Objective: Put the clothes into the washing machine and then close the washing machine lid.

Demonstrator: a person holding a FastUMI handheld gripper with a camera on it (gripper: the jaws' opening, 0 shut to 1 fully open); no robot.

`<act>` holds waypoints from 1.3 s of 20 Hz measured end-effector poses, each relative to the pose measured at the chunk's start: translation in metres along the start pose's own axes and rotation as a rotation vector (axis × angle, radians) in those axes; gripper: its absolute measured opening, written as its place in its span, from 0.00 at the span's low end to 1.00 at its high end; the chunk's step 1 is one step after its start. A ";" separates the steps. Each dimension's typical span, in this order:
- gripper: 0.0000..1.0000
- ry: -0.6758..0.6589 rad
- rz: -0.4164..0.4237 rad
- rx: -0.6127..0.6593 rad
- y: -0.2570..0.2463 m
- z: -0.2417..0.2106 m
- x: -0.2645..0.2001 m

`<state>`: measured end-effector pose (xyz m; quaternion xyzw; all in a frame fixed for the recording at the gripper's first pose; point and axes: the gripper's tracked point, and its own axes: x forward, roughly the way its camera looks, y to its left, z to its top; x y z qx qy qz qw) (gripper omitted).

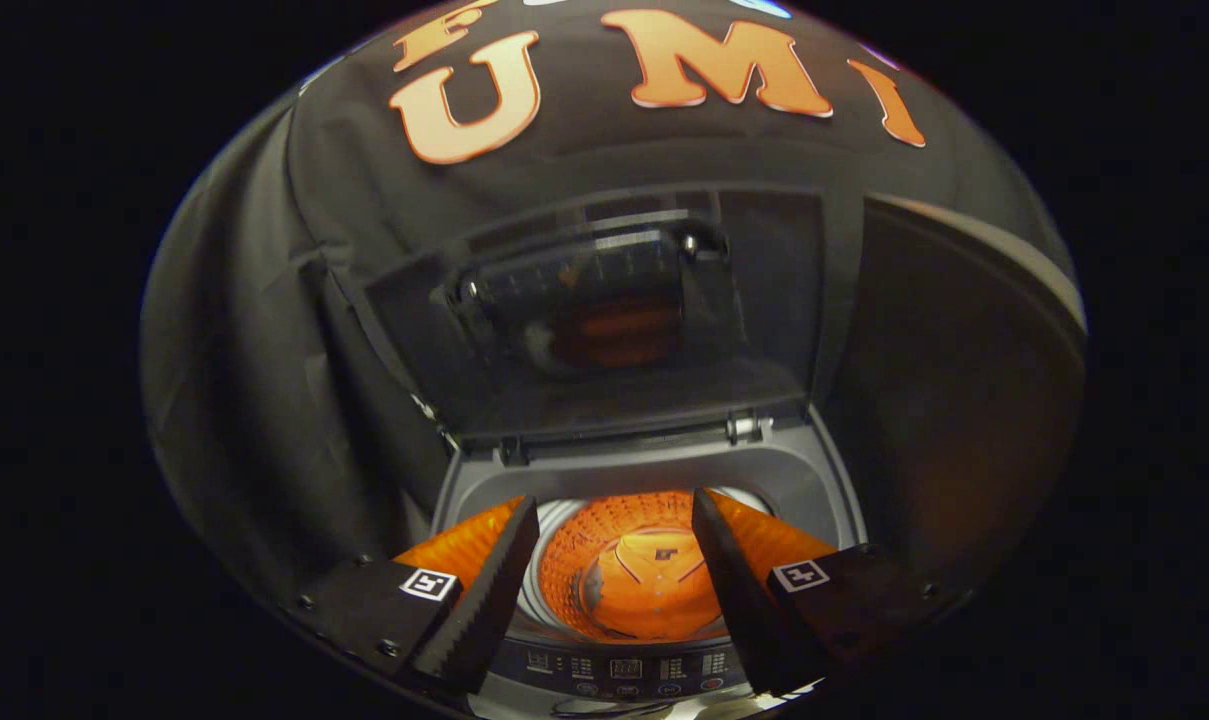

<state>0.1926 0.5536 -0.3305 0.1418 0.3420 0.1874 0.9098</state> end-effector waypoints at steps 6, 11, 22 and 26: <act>0.98 -0.201 0.055 0.032 0.011 0.088 -0.028; 0.98 -0.322 0.044 -0.028 0.009 0.171 -0.034; 0.98 -0.320 -0.046 -0.164 -0.022 0.256 0.039; 0.99 -0.257 -0.055 -0.150 -0.033 0.252 0.083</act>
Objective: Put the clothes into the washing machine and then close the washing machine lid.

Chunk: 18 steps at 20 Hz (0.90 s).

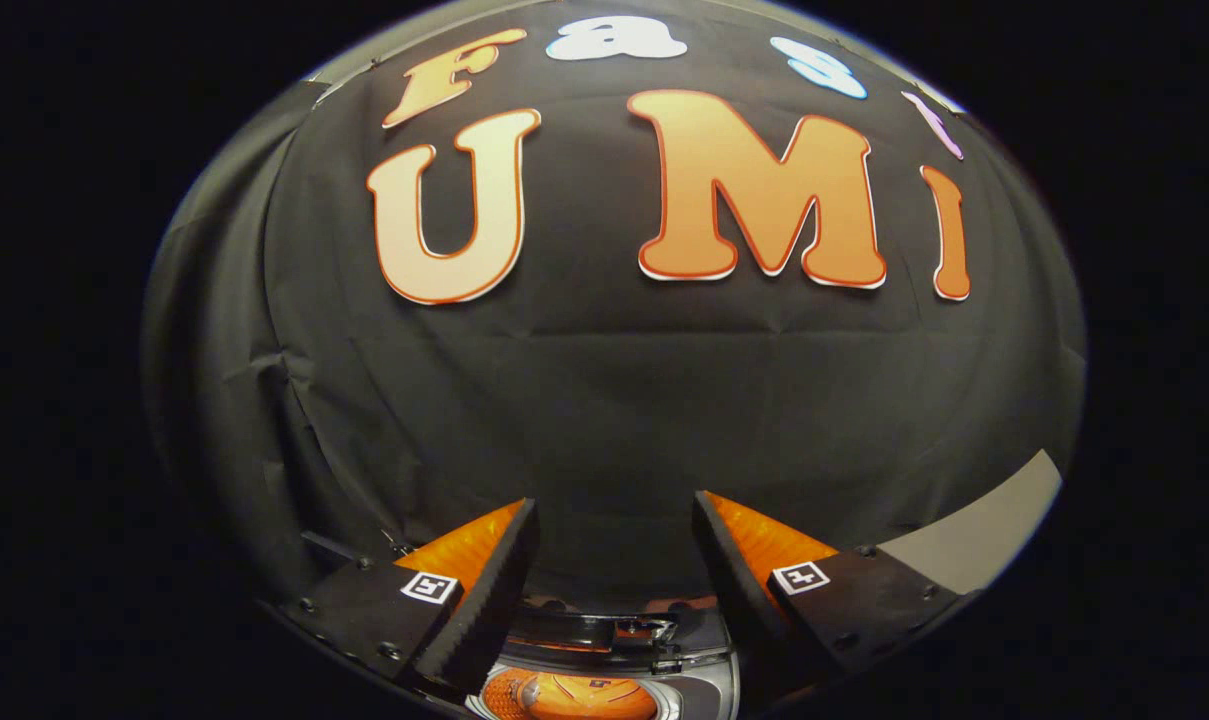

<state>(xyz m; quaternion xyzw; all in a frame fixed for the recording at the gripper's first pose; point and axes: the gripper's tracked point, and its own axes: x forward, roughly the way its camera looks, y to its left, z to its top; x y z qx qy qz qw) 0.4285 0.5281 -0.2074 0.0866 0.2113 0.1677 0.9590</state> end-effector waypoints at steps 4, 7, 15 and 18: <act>0.99 0.056 -0.020 -0.035 -0.005 -0.013 0.030; 0.99 0.064 -0.037 -0.026 -0.010 -0.020 0.039; 0.98 0.108 -0.033 0.007 -0.014 -0.044 0.044; 0.98 0.099 -0.030 0.002 -0.014 -0.047 0.035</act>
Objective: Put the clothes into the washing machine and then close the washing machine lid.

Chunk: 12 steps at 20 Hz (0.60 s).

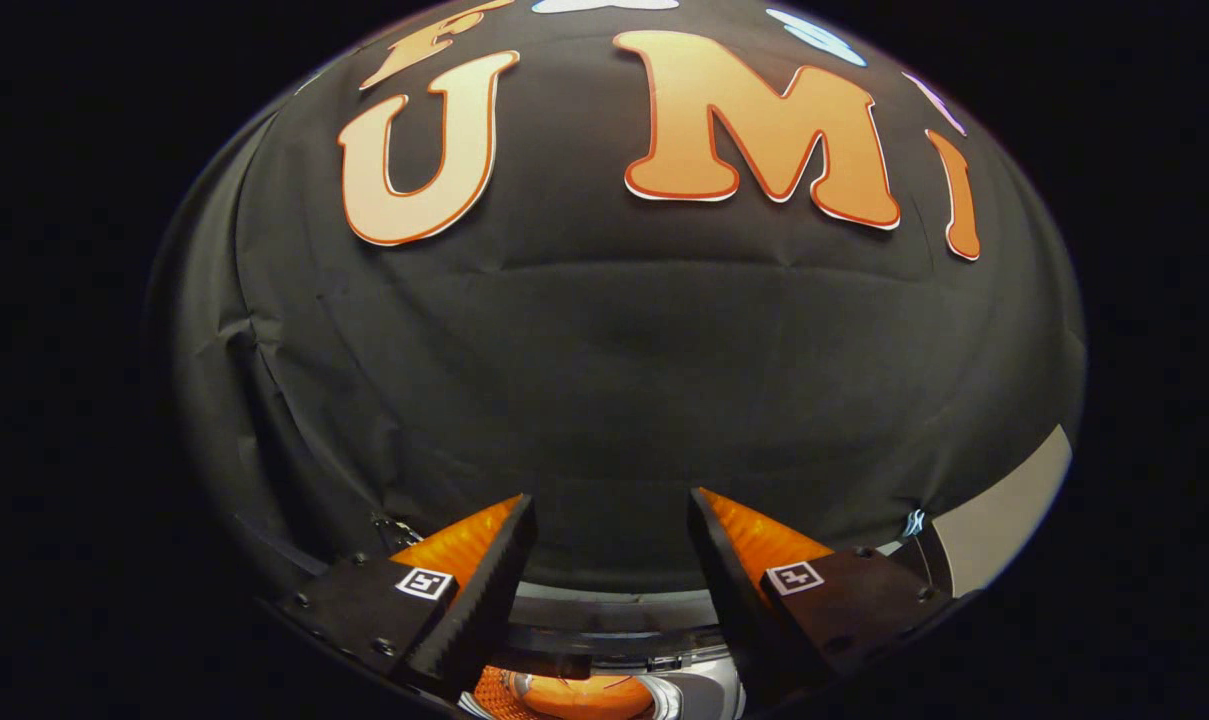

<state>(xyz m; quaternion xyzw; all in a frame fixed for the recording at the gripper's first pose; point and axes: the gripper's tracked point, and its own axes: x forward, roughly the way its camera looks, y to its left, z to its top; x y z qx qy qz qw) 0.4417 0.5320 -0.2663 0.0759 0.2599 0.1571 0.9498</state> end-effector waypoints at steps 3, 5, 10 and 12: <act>0.98 -0.041 0.002 0.000 0.000 -0.003 -0.013; 0.98 -0.051 0.009 -0.005 0.001 -0.008 -0.021; 0.98 -0.085 0.027 -0.016 0.003 -0.019 -0.046; 0.98 -0.099 0.024 -0.019 0.003 -0.024 -0.059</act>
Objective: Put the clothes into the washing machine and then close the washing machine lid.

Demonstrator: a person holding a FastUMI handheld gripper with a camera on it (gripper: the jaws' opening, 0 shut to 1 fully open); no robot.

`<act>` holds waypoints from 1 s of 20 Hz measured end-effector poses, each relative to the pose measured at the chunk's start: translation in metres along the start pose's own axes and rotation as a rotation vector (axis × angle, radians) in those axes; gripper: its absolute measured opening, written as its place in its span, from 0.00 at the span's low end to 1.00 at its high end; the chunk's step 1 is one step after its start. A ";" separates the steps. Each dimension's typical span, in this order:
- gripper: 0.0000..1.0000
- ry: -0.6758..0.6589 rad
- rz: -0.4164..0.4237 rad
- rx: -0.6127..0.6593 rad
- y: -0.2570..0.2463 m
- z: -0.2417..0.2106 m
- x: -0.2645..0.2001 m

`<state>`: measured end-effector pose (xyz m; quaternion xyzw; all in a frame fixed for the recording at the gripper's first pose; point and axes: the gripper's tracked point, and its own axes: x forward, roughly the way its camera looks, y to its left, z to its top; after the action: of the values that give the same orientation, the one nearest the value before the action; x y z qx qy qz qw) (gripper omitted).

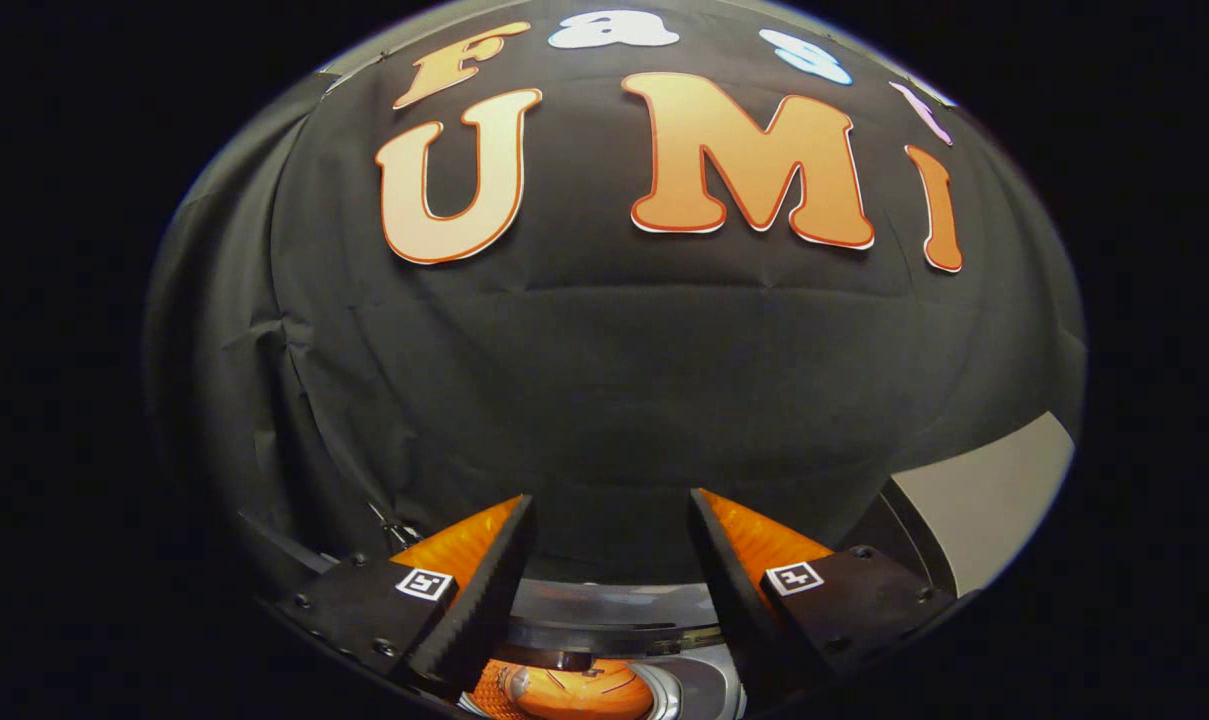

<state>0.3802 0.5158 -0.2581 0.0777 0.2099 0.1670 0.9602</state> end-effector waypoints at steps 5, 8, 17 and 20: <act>0.99 -0.039 -0.003 0.000 0.000 -0.013 -0.024; 0.99 -0.059 -0.006 -0.004 0.001 -0.020 -0.033; 0.99 -0.054 -0.011 -0.012 0.003 -0.079 -0.075; 0.99 0.064 -0.018 0.010 -0.003 -0.134 -0.077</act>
<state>0.2579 0.4964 -0.3500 0.0753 0.2423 0.1597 0.9540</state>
